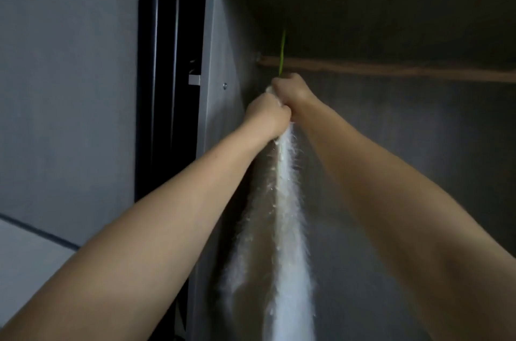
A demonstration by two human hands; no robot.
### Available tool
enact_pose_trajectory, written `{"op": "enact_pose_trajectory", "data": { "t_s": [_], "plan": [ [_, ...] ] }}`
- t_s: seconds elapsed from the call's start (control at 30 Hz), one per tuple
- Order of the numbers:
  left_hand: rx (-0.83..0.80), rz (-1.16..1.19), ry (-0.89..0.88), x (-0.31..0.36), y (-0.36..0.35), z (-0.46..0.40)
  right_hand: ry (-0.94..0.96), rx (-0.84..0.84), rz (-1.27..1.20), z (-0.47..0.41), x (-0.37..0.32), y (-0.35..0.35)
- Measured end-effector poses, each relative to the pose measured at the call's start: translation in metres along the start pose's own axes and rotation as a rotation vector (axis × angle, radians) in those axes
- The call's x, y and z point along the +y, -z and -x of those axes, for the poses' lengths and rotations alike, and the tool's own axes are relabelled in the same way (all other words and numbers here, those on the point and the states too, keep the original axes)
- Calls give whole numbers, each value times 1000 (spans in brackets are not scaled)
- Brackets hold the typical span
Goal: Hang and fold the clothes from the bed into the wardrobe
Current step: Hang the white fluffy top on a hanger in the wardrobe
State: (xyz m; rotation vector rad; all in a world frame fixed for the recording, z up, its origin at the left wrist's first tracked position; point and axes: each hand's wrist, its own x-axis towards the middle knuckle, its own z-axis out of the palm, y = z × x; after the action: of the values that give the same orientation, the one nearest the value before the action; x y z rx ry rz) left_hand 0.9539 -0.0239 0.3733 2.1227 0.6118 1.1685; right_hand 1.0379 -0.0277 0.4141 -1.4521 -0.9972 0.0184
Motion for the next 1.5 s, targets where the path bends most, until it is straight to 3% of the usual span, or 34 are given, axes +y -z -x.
{"op": "enact_pose_trajectory", "data": {
  "t_s": [0.1,0.23,0.33,0.6,0.77,0.9,1.03,1.27,1.5],
  "plan": [
    [30,-170,67,-9,3,-24,-48,-14,30,-18,6,-18],
    [30,-456,137,-43,0,-27,-36,-90,314,-22,29,-40],
    [27,-631,194,-62,-6,-20,-14,-86,371,-17,50,-49],
    [185,-949,-131,-58,-4,8,107,-42,417,2,70,-27],
    [279,-824,-372,-36,-16,22,179,136,561,36,88,20],
    [135,-620,-452,-31,-59,47,144,222,746,80,107,76],
    [-96,-465,-510,-37,-130,97,-29,276,988,153,142,138],
    [-502,-143,-708,-13,-236,231,-470,345,1240,338,180,236],
    [-869,-59,-986,19,-275,387,-874,452,1354,544,162,284]
  ]
}}
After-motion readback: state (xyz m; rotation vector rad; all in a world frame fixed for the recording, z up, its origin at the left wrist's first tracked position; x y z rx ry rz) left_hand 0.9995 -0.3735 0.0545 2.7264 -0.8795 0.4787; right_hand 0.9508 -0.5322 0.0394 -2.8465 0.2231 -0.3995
